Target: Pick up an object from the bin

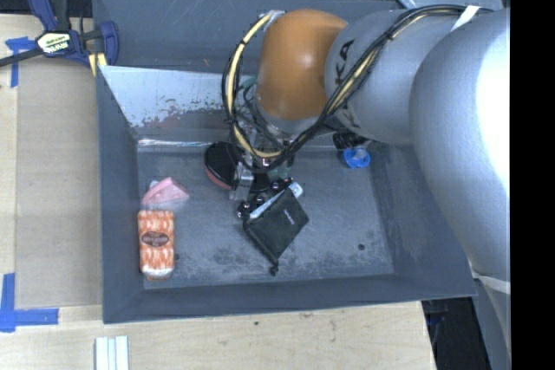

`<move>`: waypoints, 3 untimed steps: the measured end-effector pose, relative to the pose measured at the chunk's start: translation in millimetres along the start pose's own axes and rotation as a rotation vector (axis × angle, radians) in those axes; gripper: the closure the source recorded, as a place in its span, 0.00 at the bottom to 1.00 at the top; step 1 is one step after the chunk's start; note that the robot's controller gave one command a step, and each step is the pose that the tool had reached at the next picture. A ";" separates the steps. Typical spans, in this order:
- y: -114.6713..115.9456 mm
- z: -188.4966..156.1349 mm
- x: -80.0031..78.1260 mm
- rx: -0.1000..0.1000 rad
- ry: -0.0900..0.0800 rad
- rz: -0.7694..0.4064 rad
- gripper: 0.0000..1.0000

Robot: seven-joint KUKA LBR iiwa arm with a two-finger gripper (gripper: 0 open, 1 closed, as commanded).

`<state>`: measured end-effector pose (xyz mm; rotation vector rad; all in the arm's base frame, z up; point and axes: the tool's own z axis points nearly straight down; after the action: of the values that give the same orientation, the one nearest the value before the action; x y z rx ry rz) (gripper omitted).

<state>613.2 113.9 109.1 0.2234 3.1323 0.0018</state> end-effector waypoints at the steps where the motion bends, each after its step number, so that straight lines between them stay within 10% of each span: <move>1: -14.5 -13.3 -10.7 -0.001 -0.003 0.043 0.00; 2: -7.7 -26.0 -6.1 -0.002 -0.003 0.183 0.00; 3: -12.5 40.1 -4.1 0.000 0.000 0.289 0.00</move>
Offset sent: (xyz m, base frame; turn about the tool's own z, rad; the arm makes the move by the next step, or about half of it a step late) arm 0.0041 -0.0086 0.0254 0.1842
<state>615.6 101.0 69.0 0.6718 3.0682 0.0022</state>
